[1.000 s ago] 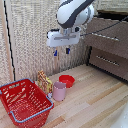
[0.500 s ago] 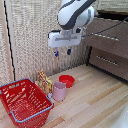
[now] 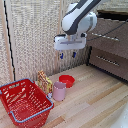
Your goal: Transport the gripper mindfully toward the orange-red bowl and clasp it to elevate with ease. Ensure your robot's arm aligns efficiently with the top drawer's opening. Carefully slide the orange-red bowl into the designated spot with precision. After confirmation, withdraw the gripper gently. Close the drawer smoothly by transitioning the gripper to its handle.
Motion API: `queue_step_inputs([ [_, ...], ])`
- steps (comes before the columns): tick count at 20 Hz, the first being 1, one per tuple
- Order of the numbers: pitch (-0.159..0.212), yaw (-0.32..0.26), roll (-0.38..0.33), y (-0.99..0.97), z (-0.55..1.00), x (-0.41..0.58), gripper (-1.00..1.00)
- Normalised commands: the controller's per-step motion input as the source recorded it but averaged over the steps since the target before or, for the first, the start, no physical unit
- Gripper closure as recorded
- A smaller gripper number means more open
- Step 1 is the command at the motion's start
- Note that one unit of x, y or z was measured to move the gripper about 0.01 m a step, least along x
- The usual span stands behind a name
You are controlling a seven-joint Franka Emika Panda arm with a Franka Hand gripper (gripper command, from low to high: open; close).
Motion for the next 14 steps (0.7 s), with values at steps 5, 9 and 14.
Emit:
queue_step_inputs([
  [5,0.067,-0.117,-0.002,-0.27,-0.28,0.035,-1.00],
  [9,0.046,-0.084,-0.030,-0.16,-0.36,0.014,-1.00],
  [14,0.004,-0.057,-0.052,-0.10,-0.37,0.034,-1.00],
])
